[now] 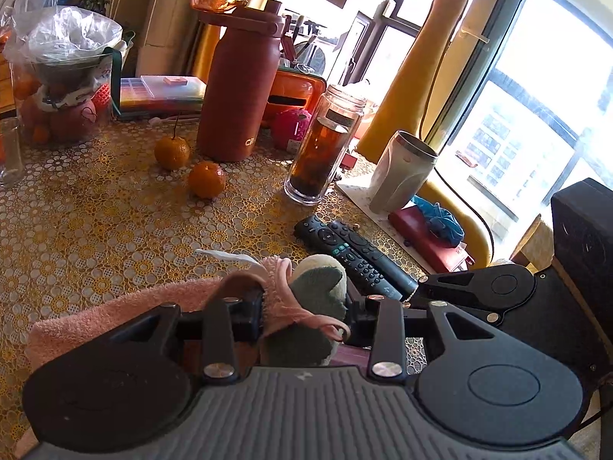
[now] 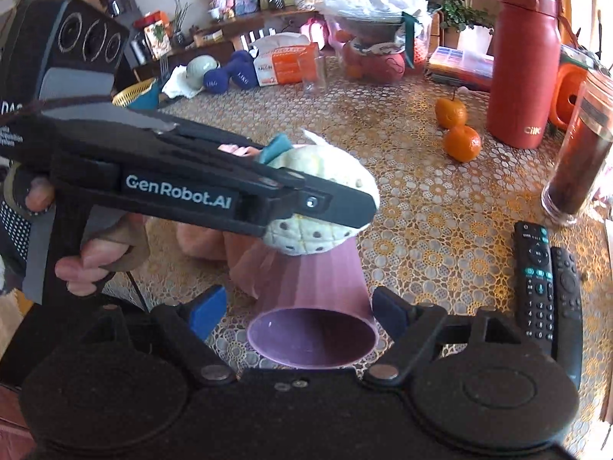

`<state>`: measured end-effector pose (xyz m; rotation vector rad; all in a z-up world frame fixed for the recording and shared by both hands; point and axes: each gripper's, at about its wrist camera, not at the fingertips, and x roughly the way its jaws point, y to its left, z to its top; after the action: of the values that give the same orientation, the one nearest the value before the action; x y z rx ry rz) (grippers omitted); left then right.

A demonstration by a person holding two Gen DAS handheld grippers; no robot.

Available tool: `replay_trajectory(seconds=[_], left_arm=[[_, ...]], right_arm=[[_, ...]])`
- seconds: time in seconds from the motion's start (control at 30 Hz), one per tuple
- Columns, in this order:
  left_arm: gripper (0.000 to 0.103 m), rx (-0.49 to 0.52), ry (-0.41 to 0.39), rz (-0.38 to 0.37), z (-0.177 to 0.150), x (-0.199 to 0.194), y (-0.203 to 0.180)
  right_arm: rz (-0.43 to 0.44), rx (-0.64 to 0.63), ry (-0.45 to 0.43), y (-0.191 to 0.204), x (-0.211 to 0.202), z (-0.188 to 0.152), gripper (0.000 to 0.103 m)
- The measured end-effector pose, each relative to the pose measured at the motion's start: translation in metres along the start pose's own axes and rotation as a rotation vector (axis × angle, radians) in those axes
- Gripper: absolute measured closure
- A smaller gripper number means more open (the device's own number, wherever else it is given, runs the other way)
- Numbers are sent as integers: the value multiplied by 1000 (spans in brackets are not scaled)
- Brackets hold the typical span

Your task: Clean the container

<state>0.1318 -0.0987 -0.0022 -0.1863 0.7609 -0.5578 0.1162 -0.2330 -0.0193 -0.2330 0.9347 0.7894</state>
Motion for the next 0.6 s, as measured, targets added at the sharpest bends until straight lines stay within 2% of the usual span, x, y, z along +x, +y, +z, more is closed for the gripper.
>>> replay_trajectory(seconds=[0.13,0.27,0.4,0.6], left_arm=[[66,-10,-10,-1,0,0,2],[66,-34,-30,25,-2,0,8],[66,-32,-44,52,-2,-6,12],[66,-65,-68,71,-11,-35,29]], right_arm=[[-32,-63,37,7,7,0,20],[-49,-67,57,6,10,-2,28],[-68,-103,44,12,8,-3,29],[-76,-119,20,15,6,-5,29]])
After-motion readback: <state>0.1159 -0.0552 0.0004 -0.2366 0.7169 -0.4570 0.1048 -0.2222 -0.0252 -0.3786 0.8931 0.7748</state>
